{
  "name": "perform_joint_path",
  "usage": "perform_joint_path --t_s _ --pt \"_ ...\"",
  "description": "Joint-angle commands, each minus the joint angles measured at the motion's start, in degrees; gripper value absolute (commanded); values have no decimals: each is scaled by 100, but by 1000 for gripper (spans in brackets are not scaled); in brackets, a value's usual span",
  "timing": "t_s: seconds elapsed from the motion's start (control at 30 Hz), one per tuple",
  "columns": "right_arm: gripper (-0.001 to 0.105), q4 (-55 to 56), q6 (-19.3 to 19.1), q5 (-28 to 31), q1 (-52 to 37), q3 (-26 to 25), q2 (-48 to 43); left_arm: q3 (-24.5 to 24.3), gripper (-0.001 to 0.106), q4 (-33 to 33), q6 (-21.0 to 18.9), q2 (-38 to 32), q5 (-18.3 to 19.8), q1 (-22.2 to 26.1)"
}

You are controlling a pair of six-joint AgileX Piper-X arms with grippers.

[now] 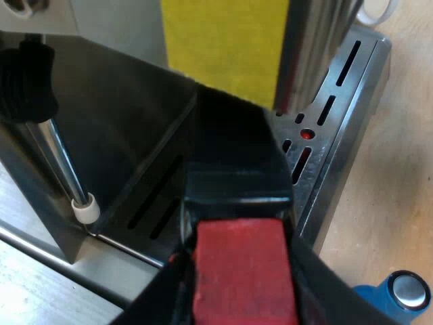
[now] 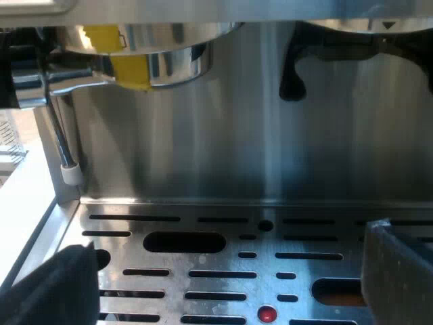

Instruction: Put the handle in the coffee machine

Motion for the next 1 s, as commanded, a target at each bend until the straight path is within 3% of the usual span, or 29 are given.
perform_joint_path --t_s 0.03,0.07,0.1,0.17,0.23,0.43,0.5,0.8,1.0 --pt "77 3 53 27 -21 9 50 -133 0 -212 -54 -191 2369 -39" --pt "74 3 53 27 -28 9 86 -133 0 -209 -54 -191 2369 -39" --pt "56 -66 53 27 -39 9 273 -133 0 -209 -54 -191 2358 -39" --pt "50 -236 53 -22 -63 9 427 -133 0 -209 -54 -191 2360 -39" --pt "49 -455 27 -86 -78 9 569 -133 0 -209 -54 -191 2360 -39" --pt "49 -1519 -750 -212 -262 9 974 -133 0 -209 -54 -191 2360 -39" --pt "49 -1888 -986 -649 -405 9 1085 -133 0 -209 -54 -191 2360 -39" --pt "47 -3121 -1014 -1521 -1039 -10 1455 -133 0 -209 -54 -191 2360 -39" --pt "38 -3559 -1347 -1523 -1246 -9 1621 -133 0 -209 -54 -191 2360 -39"
